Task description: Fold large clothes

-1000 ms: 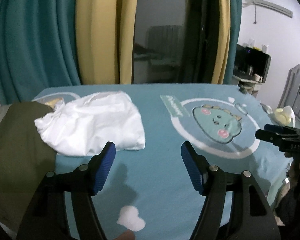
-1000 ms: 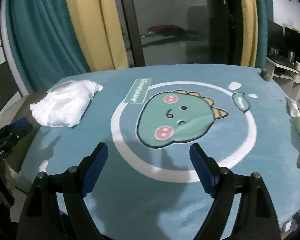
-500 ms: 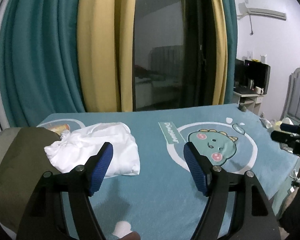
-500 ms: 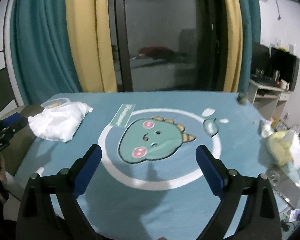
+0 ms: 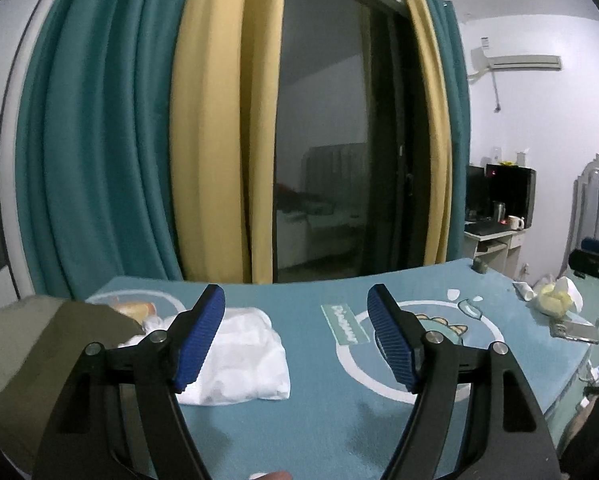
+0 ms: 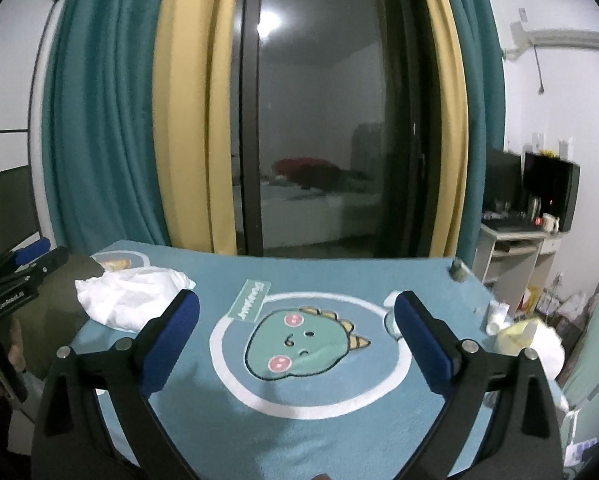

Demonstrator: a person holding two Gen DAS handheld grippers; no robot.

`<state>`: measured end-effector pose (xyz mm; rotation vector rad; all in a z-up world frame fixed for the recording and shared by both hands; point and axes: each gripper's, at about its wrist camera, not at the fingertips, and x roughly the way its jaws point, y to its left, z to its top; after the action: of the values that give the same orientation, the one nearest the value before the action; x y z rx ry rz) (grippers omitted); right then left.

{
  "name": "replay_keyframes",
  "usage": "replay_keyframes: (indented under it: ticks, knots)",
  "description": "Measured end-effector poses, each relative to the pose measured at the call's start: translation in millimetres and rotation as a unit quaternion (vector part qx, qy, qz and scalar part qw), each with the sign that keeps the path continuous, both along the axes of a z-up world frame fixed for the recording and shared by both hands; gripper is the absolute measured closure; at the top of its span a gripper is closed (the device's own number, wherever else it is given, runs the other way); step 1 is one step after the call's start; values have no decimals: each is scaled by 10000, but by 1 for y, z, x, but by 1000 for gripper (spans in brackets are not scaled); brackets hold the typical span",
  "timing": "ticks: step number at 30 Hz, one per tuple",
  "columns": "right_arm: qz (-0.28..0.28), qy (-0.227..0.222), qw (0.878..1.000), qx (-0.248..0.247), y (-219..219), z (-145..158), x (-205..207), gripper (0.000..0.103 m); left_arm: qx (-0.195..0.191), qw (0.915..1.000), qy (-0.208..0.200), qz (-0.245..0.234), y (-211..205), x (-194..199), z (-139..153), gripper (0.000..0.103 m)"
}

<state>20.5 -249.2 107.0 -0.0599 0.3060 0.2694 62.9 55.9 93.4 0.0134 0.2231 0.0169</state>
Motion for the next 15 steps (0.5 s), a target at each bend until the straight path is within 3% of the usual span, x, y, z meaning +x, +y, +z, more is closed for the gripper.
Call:
replay_keyframes:
  ticks: [6, 15]
  knots:
    - [150, -480, 9987, -25, 12, 10, -13, 1, -51, 9998, -166, -51, 4, -15, 10, 26]
    - [202, -173, 9996, 2, 37, -7, 4, 1, -198, 9997, -21, 164, 28, -12, -7, 26]
